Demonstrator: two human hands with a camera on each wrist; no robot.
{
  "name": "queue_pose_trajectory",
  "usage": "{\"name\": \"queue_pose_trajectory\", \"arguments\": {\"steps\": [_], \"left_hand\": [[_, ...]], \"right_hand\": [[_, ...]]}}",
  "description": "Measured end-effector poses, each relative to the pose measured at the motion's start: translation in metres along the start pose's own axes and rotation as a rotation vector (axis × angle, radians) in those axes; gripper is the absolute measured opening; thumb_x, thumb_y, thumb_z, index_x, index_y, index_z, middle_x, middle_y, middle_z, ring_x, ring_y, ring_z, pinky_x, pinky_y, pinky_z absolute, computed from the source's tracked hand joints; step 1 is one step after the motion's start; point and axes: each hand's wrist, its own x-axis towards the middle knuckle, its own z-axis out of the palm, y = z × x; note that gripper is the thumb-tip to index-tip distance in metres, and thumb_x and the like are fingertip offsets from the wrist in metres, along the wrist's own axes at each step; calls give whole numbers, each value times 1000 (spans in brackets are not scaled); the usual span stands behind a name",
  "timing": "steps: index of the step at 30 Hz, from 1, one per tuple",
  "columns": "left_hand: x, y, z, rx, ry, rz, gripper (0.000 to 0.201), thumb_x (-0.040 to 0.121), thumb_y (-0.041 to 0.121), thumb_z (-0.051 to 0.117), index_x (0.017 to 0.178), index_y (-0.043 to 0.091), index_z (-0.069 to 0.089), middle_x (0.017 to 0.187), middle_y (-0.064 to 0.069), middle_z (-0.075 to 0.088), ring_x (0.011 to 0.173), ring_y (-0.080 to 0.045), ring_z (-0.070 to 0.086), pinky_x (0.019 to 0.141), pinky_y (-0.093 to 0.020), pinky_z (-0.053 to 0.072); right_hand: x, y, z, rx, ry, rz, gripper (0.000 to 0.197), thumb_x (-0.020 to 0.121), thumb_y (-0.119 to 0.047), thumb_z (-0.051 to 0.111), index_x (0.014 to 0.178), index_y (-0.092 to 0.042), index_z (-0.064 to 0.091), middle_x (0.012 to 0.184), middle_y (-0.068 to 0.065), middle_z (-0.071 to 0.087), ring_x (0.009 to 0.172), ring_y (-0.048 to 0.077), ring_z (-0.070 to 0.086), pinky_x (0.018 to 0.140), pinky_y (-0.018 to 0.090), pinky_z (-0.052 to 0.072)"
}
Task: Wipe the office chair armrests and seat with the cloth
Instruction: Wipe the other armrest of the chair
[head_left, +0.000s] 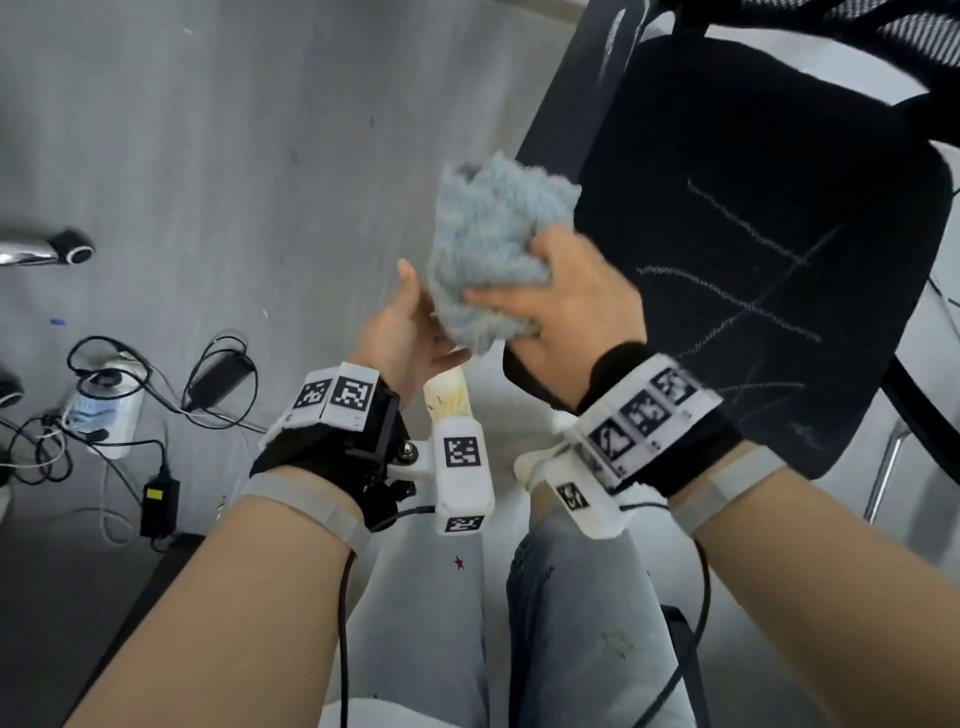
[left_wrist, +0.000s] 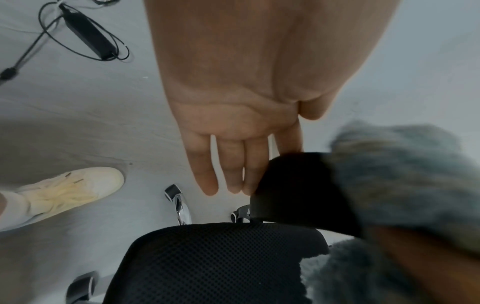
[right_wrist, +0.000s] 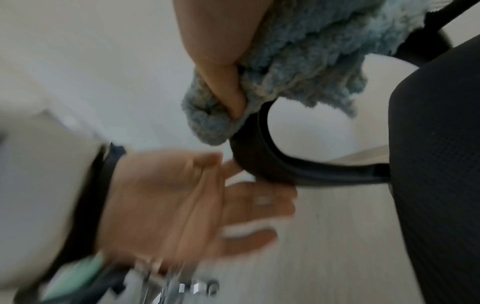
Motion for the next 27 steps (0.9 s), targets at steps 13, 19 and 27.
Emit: {"name": "queue_pose_trajectory", "arguments": {"steps": [13, 19, 27], "left_hand": [[6, 57, 39, 453, 41, 309, 35, 89, -1, 48, 122, 6, 53, 108, -4, 63, 106, -18, 56, 107, -37, 37], [5, 67, 46, 489, -154, 303, 42, 90, -9, 41, 130, 5, 44, 120, -8, 58, 114, -20, 54, 104, -34, 38], [6, 75, 47, 487, -147, 180, 35, 92, 1, 43, 120, 21, 51, 93, -2, 65, 86, -18, 61, 84, -32, 47]], "right_hand": [[22, 7, -18, 483, 118, 409, 32, 80, -27, 66, 112, -30, 65, 95, -13, 39, 97, 15, 51, 84, 33, 49], [39, 23, -36, 272, 36, 449, 32, 86, -33, 59, 117, -42, 58, 100, -11, 33, 91, 7, 42, 75, 26, 40], [95, 51, -47, 293, 89, 589, 37, 89, -43, 47, 123, -29, 54, 103, 15, 62, 90, 28, 60, 78, 32, 50]]}}
